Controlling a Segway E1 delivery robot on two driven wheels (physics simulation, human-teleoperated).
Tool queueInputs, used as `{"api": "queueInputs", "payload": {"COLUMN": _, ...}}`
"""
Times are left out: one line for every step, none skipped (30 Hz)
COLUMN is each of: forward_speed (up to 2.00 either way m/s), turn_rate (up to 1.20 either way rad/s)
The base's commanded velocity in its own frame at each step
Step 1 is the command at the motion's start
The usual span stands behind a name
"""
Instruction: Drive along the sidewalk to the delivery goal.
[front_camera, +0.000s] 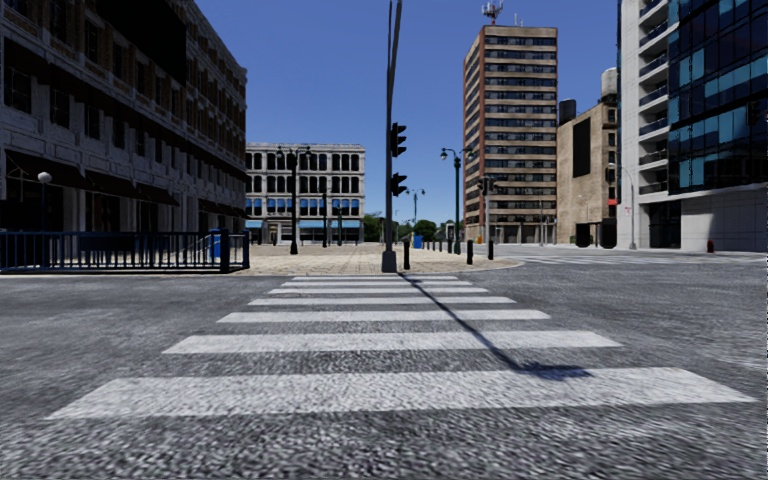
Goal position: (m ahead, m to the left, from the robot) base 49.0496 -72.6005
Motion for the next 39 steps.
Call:
{"api": "queueInputs", "payload": {"forward_speed": 0.00, "turn_rate": 0.00}}
{"api": "queueInputs", "payload": {"forward_speed": 0.00, "turn_rate": 0.00}}
{"api": "queueInputs", "payload": {"forward_speed": 0.00, "turn_rate": 0.00}}
{"api": "queueInputs", "payload": {"forward_speed": 0.64, "turn_rate": 0.00}}
{"api": "queueInputs", "payload": {"forward_speed": 0.64, "turn_rate": 0.00}}
{"api": "queueInputs", "payload": {"forward_speed": 1.49, "turn_rate": 0.00}}
{"api": "queueInputs", "payload": {"forward_speed": 2.00, "turn_rate": 0.00}}
{"api": "queueInputs", "payload": {"forward_speed": 2.00, "turn_rate": 0.00}}
{"api": "queueInputs", "payload": {"forward_speed": 2.00, "turn_rate": 0.00}}
{"api": "queueInputs", "payload": {"forward_speed": 2.00, "turn_rate": 0.00}}
{"api": "queueInputs", "payload": {"forward_speed": 2.00, "turn_rate": 0.00}}
{"api": "queueInputs", "payload": {"forward_speed": 2.00, "turn_rate": 0.00}}
{"api": "queueInputs", "payload": {"forward_speed": 2.00, "turn_rate": 0.00}}
{"api": "queueInputs", "payload": {"forward_speed": 2.00, "turn_rate": 0.00}}
{"api": "queueInputs", "payload": {"forward_speed": 2.00, "turn_rate": 0.00}}
{"api": "queueInputs", "payload": {"forward_speed": 2.00, "turn_rate": 0.00}}
{"api": "queueInputs", "payload": {"forward_speed": 2.00, "turn_rate": 0.00}}
{"api": "queueInputs", "payload": {"forward_speed": 2.00, "turn_rate": 0.00}}
{"api": "queueInputs", "payload": {"forward_speed": 2.00, "turn_rate": 0.00}}
{"api": "queueInputs", "payload": {"forward_speed": 2.00, "turn_rate": 0.00}}
{"api": "queueInputs", "payload": {"forward_speed": 2.00, "turn_rate": 0.00}}
{"api": "queueInputs", "payload": {"forward_speed": 2.00, "turn_rate": 0.00}}
{"api": "queueInputs", "payload": {"forward_speed": 2.00, "turn_rate": 0.00}}
{"api": "queueInputs", "payload": {"forward_speed": 2.00, "turn_rate": 0.00}}
{"api": "queueInputs", "payload": {"forward_speed": 2.00, "turn_rate": 0.00}}
{"api": "queueInputs", "payload": {"forward_speed": 2.00, "turn_rate": 0.00}}
{"api": "queueInputs", "payload": {"forward_speed": 2.00, "turn_rate": 0.00}}
{"api": "queueInputs", "payload": {"forward_speed": 2.00, "turn_rate": 0.00}}
{"api": "queueInputs", "payload": {"forward_speed": 2.00, "turn_rate": 0.00}}
{"api": "queueInputs", "payload": {"forward_speed": 2.00, "turn_rate": 0.00}}
{"api": "queueInputs", "payload": {"forward_speed": 2.00, "turn_rate": 0.00}}
{"api": "queueInputs", "payload": {"forward_speed": 2.00, "turn_rate": 0.00}}
{"api": "queueInputs", "payload": {"forward_speed": 2.00, "turn_rate": 0.00}}
{"api": "queueInputs", "payload": {"forward_speed": 2.00, "turn_rate": 0.00}}
{"api": "queueInputs", "payload": {"forward_speed": 2.00, "turn_rate": 0.00}}
{"api": "queueInputs", "payload": {"forward_speed": 2.00, "turn_rate": 0.00}}
{"api": "queueInputs", "payload": {"forward_speed": 2.00, "turn_rate": 0.00}}
{"api": "queueInputs", "payload": {"forward_speed": 2.00, "turn_rate": 0.00}}
{"api": "queueInputs", "payload": {"forward_speed": 2.00, "turn_rate": 0.00}}
